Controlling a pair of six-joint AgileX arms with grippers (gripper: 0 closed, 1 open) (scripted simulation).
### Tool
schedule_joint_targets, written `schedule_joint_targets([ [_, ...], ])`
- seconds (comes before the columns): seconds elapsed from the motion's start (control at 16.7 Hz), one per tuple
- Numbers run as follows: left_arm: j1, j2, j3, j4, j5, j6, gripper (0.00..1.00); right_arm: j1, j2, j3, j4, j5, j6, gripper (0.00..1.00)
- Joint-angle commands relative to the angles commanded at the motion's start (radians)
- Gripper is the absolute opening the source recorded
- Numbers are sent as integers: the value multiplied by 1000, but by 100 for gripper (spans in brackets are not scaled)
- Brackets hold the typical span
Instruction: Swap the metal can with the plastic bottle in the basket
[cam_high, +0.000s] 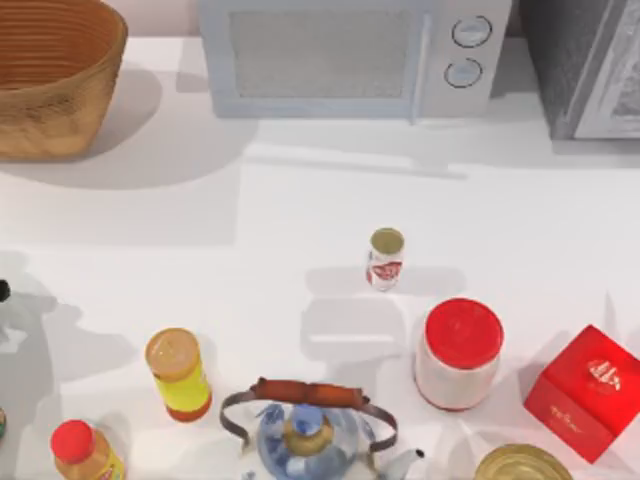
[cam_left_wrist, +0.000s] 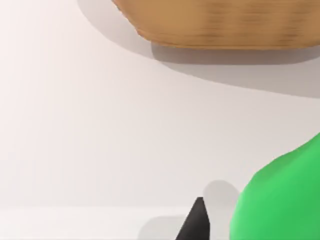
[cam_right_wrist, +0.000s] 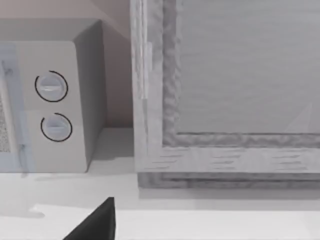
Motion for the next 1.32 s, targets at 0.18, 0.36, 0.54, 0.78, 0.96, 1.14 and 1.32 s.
schedule_joint_targets([
  [0.18, 25, -6, 115, -48, -29, -7, 0, 0, 0, 0, 0, 0, 0, 100],
  [0.36, 50, -13, 299, -146, -70, -13, 0, 0, 0, 0, 0, 0, 0, 100],
  [0.54, 51, -13, 521, -330, -117, -18, 0, 0, 0, 0, 0, 0, 0, 100],
  [0.78, -22, -7, 829, -689, -166, -31, 0, 0, 0, 0, 0, 0, 0, 100],
  [0.96, -113, 7, 1033, -943, -190, -52, 0, 0, 0, 0, 0, 0, 0, 100],
  [1.14, -195, 23, 1186, -1112, -203, -75, 0, 0, 0, 0, 0, 0, 0, 100],
  [1.32, -237, 31, 1255, -1184, -208, -91, 0, 0, 0, 0, 0, 0, 0, 100],
])
